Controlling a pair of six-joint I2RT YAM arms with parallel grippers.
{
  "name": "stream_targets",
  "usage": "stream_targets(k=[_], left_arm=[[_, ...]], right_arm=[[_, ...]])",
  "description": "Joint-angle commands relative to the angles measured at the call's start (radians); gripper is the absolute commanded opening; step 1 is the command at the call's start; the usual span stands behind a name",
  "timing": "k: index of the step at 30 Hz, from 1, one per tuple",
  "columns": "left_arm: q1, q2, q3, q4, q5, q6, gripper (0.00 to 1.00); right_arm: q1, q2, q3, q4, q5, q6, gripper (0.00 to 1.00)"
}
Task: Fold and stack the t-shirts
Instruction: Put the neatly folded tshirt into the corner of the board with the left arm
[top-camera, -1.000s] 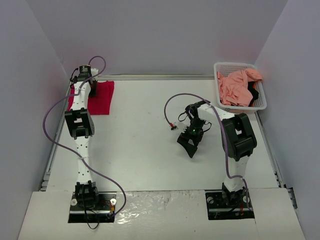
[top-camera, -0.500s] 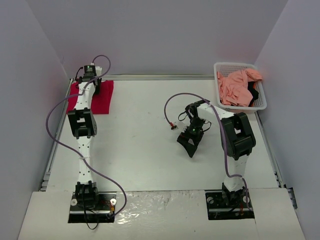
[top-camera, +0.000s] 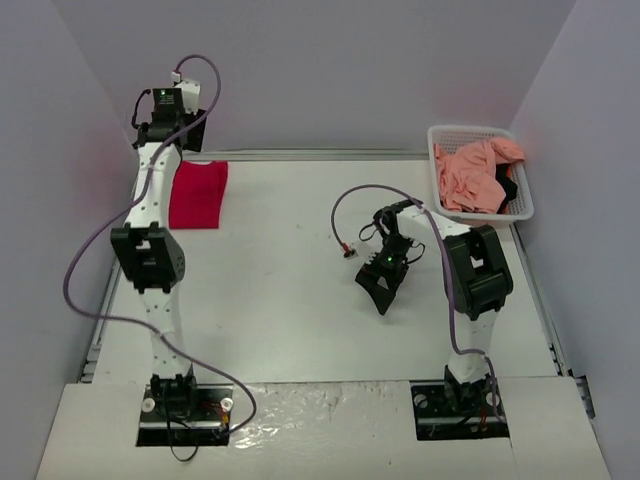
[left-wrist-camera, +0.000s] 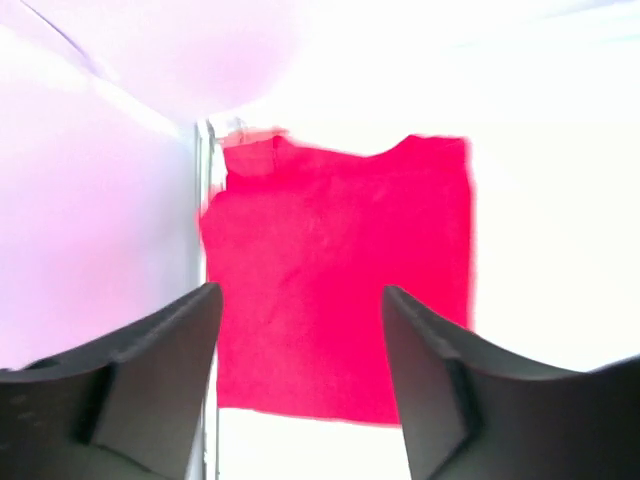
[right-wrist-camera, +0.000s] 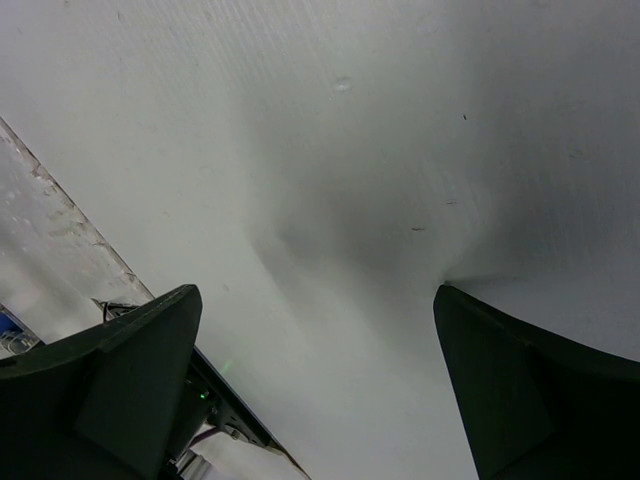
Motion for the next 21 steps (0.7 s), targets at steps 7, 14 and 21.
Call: stream_targets(k=[7,14,21], left_arm=[[-0.022,-0.825,-0.774,0.156,0.347,-0.066,0.77],[-0.186,-1.056,-1.250,0.138,0.224,0.064,0.95],[-0.186,-1.137,-1.404,0.139,0.124,0.100,0.95]], right_arm=[[-0.017,0.042,0.000,0.034,-0.075,-0.043,1.00],[-0.035,-0.065,0.043,0.133,-0.010,0.084,1.00],[-0.130,-0.220,0.110,0.269,0.158,0.237,1.00]])
